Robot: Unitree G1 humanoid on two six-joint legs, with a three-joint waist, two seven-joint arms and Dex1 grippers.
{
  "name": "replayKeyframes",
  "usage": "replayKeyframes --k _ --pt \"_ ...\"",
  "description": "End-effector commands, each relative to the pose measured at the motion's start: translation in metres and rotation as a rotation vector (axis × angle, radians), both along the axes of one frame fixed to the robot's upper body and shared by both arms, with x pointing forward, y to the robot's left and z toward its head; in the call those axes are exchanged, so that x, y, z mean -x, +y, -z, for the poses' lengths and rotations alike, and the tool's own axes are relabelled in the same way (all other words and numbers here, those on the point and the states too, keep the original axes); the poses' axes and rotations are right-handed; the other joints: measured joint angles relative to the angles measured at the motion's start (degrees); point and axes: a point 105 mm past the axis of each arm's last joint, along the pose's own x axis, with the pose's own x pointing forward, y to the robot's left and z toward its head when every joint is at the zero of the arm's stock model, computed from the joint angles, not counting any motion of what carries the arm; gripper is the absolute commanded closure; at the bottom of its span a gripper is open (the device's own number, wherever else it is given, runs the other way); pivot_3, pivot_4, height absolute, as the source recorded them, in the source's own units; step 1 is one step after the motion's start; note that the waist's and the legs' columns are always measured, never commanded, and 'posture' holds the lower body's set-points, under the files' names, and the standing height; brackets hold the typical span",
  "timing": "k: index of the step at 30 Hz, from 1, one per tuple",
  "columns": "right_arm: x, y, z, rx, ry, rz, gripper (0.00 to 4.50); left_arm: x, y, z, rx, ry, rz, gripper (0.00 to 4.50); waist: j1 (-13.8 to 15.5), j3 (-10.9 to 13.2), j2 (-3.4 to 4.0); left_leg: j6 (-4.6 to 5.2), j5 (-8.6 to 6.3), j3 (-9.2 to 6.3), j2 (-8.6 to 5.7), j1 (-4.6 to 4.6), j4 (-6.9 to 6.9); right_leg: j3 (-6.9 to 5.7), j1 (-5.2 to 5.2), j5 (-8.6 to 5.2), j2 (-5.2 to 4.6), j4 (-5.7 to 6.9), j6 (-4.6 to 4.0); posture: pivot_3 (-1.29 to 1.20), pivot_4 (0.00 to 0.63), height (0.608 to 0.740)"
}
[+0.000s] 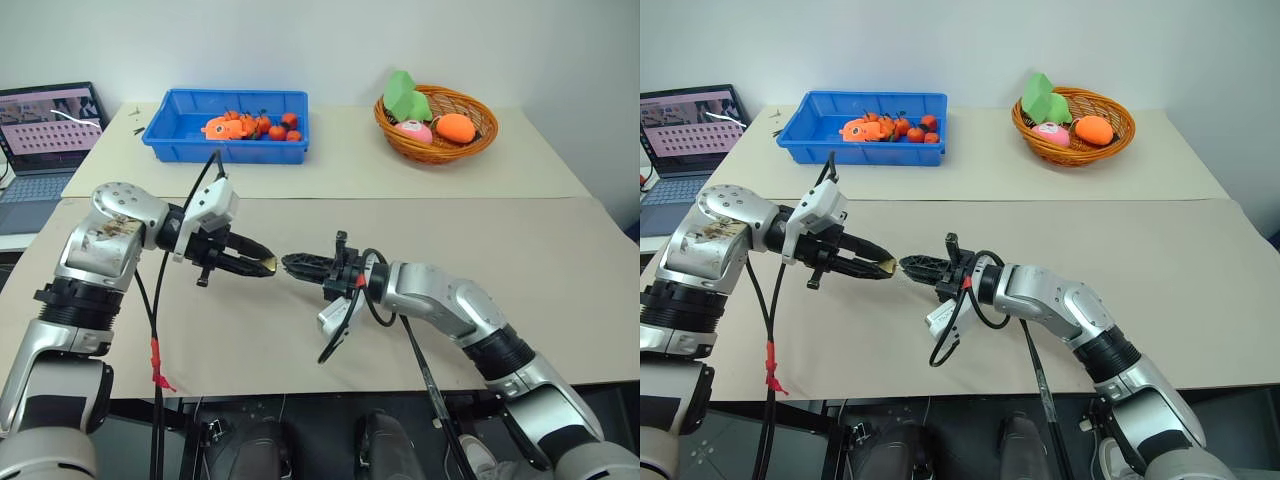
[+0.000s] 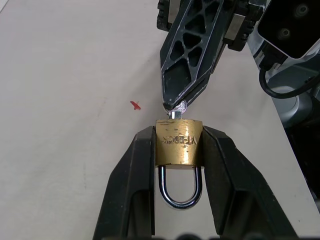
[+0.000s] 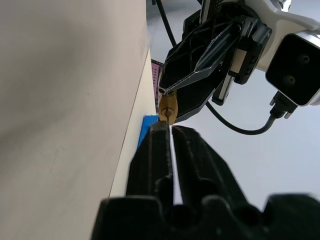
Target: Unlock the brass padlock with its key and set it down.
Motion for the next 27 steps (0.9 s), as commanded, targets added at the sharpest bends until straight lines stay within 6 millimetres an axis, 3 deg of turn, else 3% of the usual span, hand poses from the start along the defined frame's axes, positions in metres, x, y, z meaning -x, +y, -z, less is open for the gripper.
replayKeyframes --k 1,11,18,27 --pt "0.008 0.004 -0.014 -0.029 -0.048 -0.031 4.46 -0.001 0.002 -0.011 -0.018 -0.045 0.002 3.67 0.0 0.0 0.0 0.0 0.0 0.0 0.0 0.0 0.0 0.0 0.0 0.0 0.0 0.0 0.0 0.0 0.15 0.664" --pt "0.006 0.005 -0.011 -0.008 0.003 -0.022 4.46 -0.001 0.002 -0.011 -0.018 -0.048 -0.001 3.67 0.0 0.0 0.0 0.0 0.0 0.0 0.0 0.0 0.0 0.0 0.0 0.0 0.0 0.0 0.01 0.0 0.15 0.664" --pt "0.001 0.007 -0.01 -0.04 0.236 0.008 4.46 -0.001 0.002 -0.011 -0.017 -0.051 -0.006 3.67 -0.01 0.0 0.0 0.0 0.0 -0.01 0.0 0.0 0.0 0.0 0.0 0.05 0.0 -0.01 -0.08 0.0 0.15 0.664" --pt "-0.004 0.011 -0.025 -0.108 0.53 0.012 4.46 -0.002 0.002 -0.01 -0.011 -0.052 -0.012 3.67 0.03 0.0 0.0 0.01 0.0 -0.03 0.0 0.0 0.0 -0.02 0.02 0.17 0.01 -0.02 -0.28 0.0 0.15 0.664"
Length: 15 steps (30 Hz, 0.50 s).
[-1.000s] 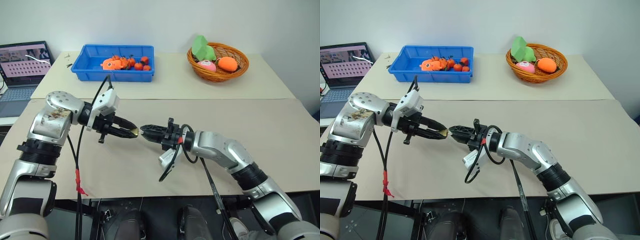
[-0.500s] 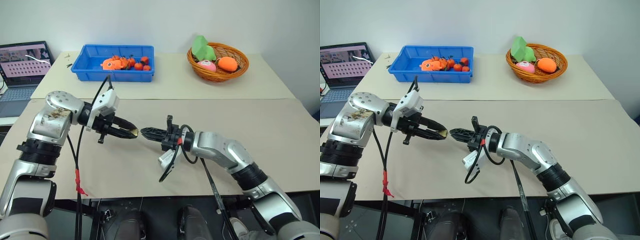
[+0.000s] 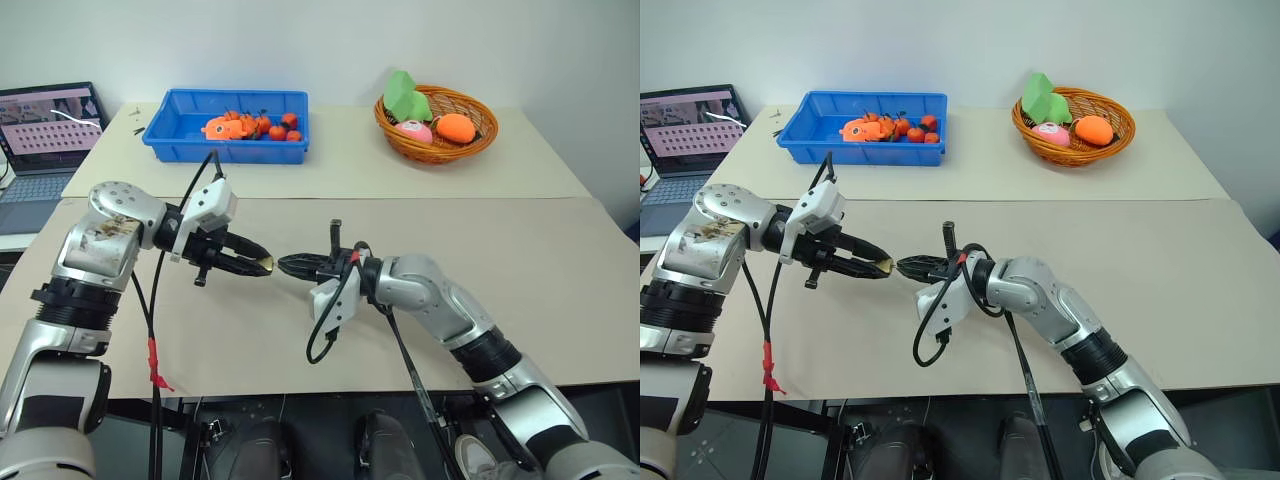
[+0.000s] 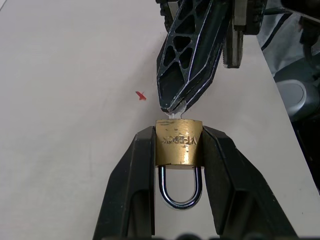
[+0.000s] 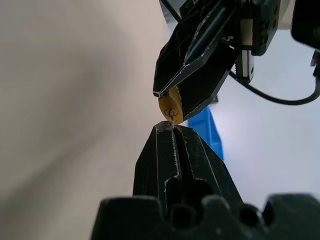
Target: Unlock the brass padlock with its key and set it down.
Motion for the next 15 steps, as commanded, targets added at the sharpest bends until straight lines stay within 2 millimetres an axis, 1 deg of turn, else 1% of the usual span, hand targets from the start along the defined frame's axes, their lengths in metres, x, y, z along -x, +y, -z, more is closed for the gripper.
replayKeyframes --k 1,6,9,14,15 --pt "0.003 0.003 -0.023 -0.082 0.111 -0.017 4.46 0.002 -0.002 -0.012 0.019 -0.041 0.023 3.67 0.01 0.0 0.0 0.0 0.0 -0.01 0.0 0.0 0.0 0.0 0.0 0.0 0.0 -0.01 0.0 0.0 0.15 0.664" --pt "0.006 0.005 -0.027 -0.114 0.247 -0.027 4.46 0.002 -0.003 -0.012 0.021 -0.041 0.022 3.67 0.04 0.0 0.0 0.0 0.0 -0.02 0.0 0.0 0.0 -0.02 0.02 0.02 0.0 -0.02 -0.02 0.0 0.15 0.664" --pt "0.007 0.006 -0.029 -0.12 0.264 -0.025 4.46 0.002 -0.002 -0.012 0.02 -0.041 0.022 3.67 0.03 0.0 0.0 0.0 0.0 -0.02 0.0 0.0 0.0 -0.02 0.02 0.02 0.0 -0.01 -0.02 0.0 0.15 0.664" --pt "0.003 0.003 -0.034 -0.068 0.012 -0.002 4.46 0.001 -0.002 -0.012 0.021 -0.04 0.02 3.67 0.04 0.0 0.0 0.0 0.0 -0.01 -0.01 0.0 0.0 -0.02 0.01 0.01 -0.01 -0.02 -0.01 0.0 0.15 0.664" --pt "0.003 0.003 -0.034 -0.062 -0.023 -0.001 4.19 0.001 -0.002 -0.012 0.021 -0.04 0.02 3.67 0.03 0.0 0.0 0.0 0.0 -0.01 -0.01 0.0 0.0 -0.02 0.01 0.01 -0.01 -0.03 -0.01 0.0 0.15 0.664"
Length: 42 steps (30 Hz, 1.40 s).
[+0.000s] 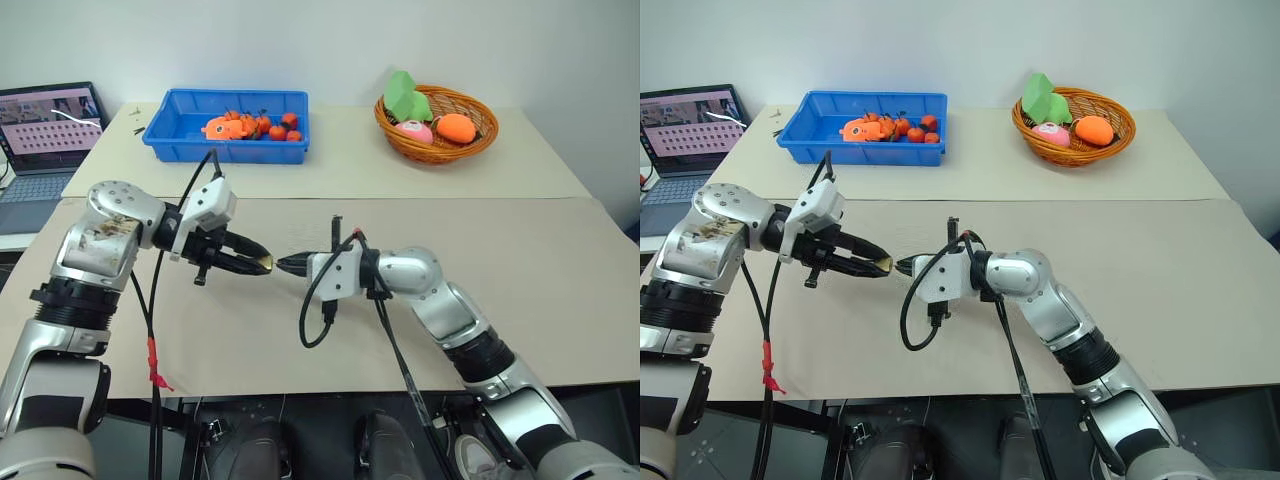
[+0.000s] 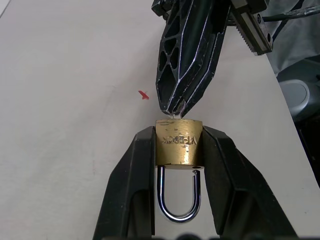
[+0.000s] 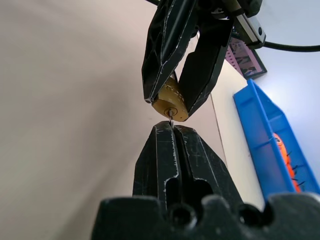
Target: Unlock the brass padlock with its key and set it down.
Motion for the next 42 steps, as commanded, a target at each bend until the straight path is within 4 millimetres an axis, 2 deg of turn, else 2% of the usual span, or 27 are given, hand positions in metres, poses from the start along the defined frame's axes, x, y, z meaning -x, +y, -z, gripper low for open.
replayKeyframes --k 1,2,5,8,13,17,22,32,42 --pt "0.004 0.003 -0.028 -0.047 -0.226 -0.022 3.86 0.001 -0.002 -0.011 0.015 -0.035 0.022 3.67 -0.01 0.0 0.0 0.0 0.0 0.0 0.0 0.0 0.0 0.0 0.0 0.0 0.0 0.0 0.0 0.0 0.15 0.664" --pt "0.005 0.003 -0.029 -0.034 -0.286 -0.03 3.73 0.001 -0.002 -0.011 0.015 -0.035 0.022 3.67 -0.01 0.0 0.0 0.0 0.0 0.0 0.0 0.0 0.0 0.0 0.0 -0.01 0.0 0.0 0.01 0.0 0.15 0.664" --pt "0.008 0.004 -0.029 -0.022 -0.405 -0.05 2.61 0.001 -0.002 -0.011 0.016 -0.034 0.022 3.67 -0.01 0.0 0.0 0.0 0.0 0.01 0.01 0.0 0.0 0.0 -0.01 -0.01 0.0 0.01 0.01 0.0 0.15 0.664" --pt "0.008 0.002 -0.027 -0.012 -0.458 -0.059 2.61 0.0 -0.002 -0.011 0.016 -0.034 0.021 3.67 -0.02 0.0 0.0 -0.01 0.0 0.02 0.02 0.0 0.0 0.0 -0.01 -0.02 0.0 0.01 0.03 0.0 0.15 0.664" --pt "0.006 -0.008 -0.013 0.051 -0.674 -0.085 2.61 0.0 -0.002 -0.012 0.019 -0.034 0.021 3.67 -0.03 0.0 0.0 -0.01 0.01 0.03 0.01 0.0 0.0 0.01 -0.02 -0.14 -0.01 0.02 0.23 0.0 0.15 0.664" --pt "0.006 -0.007 -0.01 0.047 -0.772 -0.1 2.61 -0.001 -0.002 -0.012 0.021 -0.035 0.02 3.67 -0.11 0.0 0.0 -0.03 0.02 0.06 0.02 0.0 0.0 0.03 -0.04 -0.16 -0.01 0.06 0.24 0.0 0.15 0.664" --pt "0.005 -0.006 0.0 0.053 -0.768 -0.113 2.61 -0.001 -0.002 -0.013 0.019 -0.038 0.016 3.67 -0.16 0.0 0.0 -0.03 0.02 0.08 0.02 0.0 0.0 0.06 -0.05 -0.16 -0.01 0.07 0.23 0.0 0.15 0.664" --pt "0.006 0.004 0.001 0.039 -0.761 -0.13 2.61 -0.001 -0.001 -0.014 0.02 -0.043 0.013 3.67 -0.17 0.0 0.0 -0.03 0.02 0.07 0.01 0.0 0.01 0.07 -0.05 -0.17 -0.01 0.1 0.23 0.0 0.15 0.664" --pt "0.003 0.014 -0.01 0.014 -0.763 -0.131 2.61 -0.001 -0.001 -0.015 0.02 -0.044 0.014 3.67 -0.19 0.0 0.0 -0.02 0.02 0.07 0.01 0.0 0.01 0.07 -0.06 -0.17 0.0 0.13 0.2 0.0 0.15 0.664"
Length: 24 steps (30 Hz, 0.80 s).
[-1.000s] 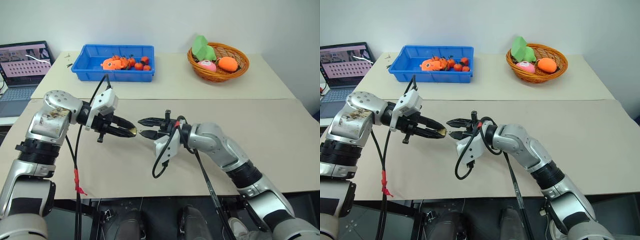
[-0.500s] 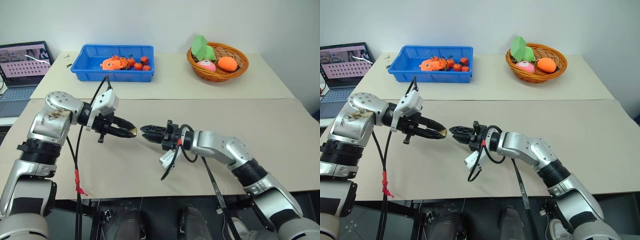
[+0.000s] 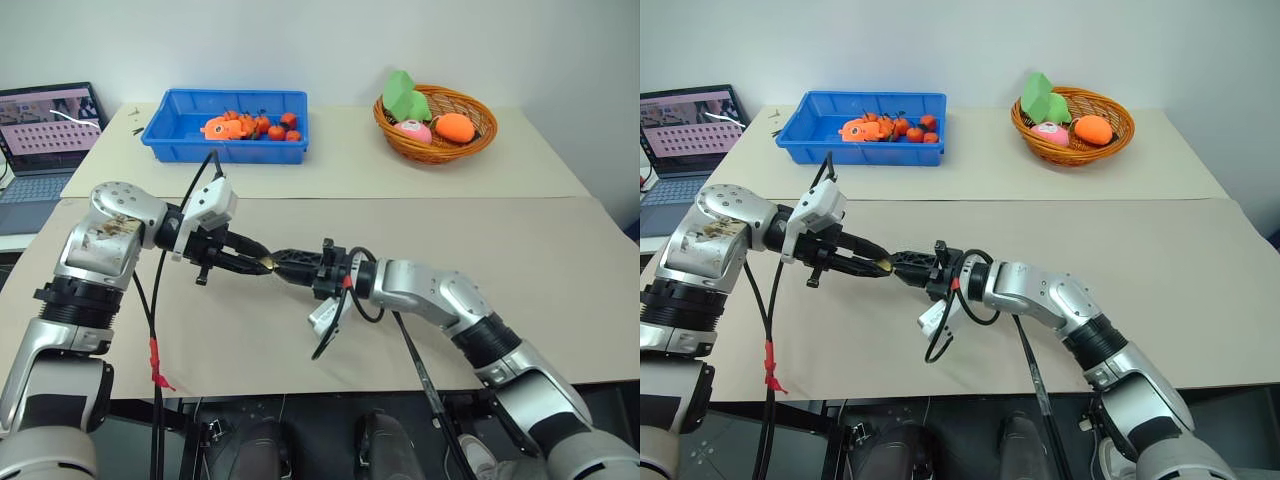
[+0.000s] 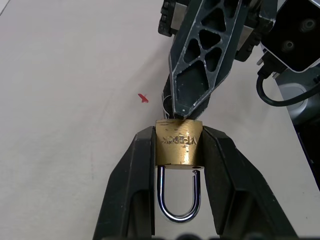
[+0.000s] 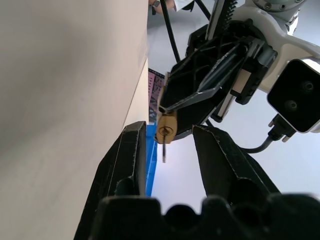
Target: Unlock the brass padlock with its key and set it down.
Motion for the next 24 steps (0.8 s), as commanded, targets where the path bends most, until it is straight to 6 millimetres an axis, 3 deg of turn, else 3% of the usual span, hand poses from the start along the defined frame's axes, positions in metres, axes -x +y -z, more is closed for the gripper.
replayKeyframes --k 1,10,16,24 --pt "0.0035 0.007 -0.013 -0.04 -0.018 -0.027 2.61 -0.0001 -0.0004 -0.0162 0.011 -0.058 0.012 3.67 0.01 0.0 0.0 0.0 0.0 0.0 0.0 0.0 0.0 0.0 0.0 0.0 0.0 0.0 0.0 0.0 0.15 0.664" --pt "0.0053 0.0081 -0.0106 -0.035 -0.009 -0.037 2.61 -0.0003 -0.0004 -0.0169 0.011 -0.061 0.01 3.67 0.0 0.0 0.0 0.0 0.0 0.0 -0.01 0.0 0.0 0.0 0.0 0.0 0.0 0.02 -0.01 0.0 0.15 0.664" --pt "0.0057 0.0077 -0.0097 -0.04 0.005 -0.037 4.38 -0.0004 -0.0007 -0.0169 0.01 -0.061 0.01 3.67 0.0 0.0 0.0 0.0 0.0 -0.01 -0.01 -0.01 0.0 0.01 -0.01 -0.01 0.0 0.03 -0.01 0.0 0.15 0.664" --pt "0.006 0.0086 -0.0096 -0.041 0.011 -0.038 4.41 0.0002 -0.0009 -0.0174 0.012 -0.063 0.013 3.67 0.0 0.0 0.0 0.0 0.0 0.0 -0.01 -0.01 0.02 0.01 -0.01 -0.02 0.0 0.38 -0.02 0.0 0.15 0.664"
